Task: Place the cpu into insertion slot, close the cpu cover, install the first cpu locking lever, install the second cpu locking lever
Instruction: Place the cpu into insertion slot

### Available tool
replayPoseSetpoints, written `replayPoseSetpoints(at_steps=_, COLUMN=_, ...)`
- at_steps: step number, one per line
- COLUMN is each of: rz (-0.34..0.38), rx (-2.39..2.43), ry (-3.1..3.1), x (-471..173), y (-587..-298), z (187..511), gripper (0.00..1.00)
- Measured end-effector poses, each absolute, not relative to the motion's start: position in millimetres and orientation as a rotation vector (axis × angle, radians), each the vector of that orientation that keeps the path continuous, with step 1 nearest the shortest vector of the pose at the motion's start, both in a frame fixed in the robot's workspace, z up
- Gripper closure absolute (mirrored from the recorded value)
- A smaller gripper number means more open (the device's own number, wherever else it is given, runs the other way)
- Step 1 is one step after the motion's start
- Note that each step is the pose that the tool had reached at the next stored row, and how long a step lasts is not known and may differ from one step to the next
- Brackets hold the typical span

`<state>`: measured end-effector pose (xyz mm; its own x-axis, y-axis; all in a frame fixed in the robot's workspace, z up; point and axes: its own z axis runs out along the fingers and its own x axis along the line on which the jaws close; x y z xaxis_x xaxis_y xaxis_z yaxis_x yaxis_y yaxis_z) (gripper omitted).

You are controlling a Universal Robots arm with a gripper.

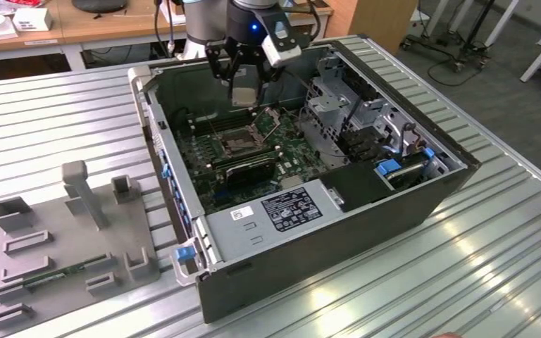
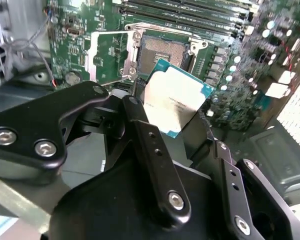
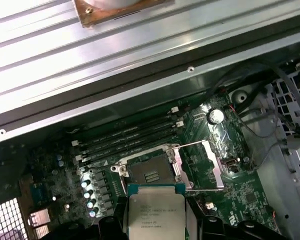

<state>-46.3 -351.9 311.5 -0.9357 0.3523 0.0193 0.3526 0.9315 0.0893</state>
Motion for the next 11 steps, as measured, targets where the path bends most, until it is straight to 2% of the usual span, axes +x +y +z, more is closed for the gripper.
replayPoseSetpoints(at_steps=11, rz=-0.144, rx=-0.871, ry=-3.021, x=-46.3, y=-351.9, z=307.8, gripper=0.46)
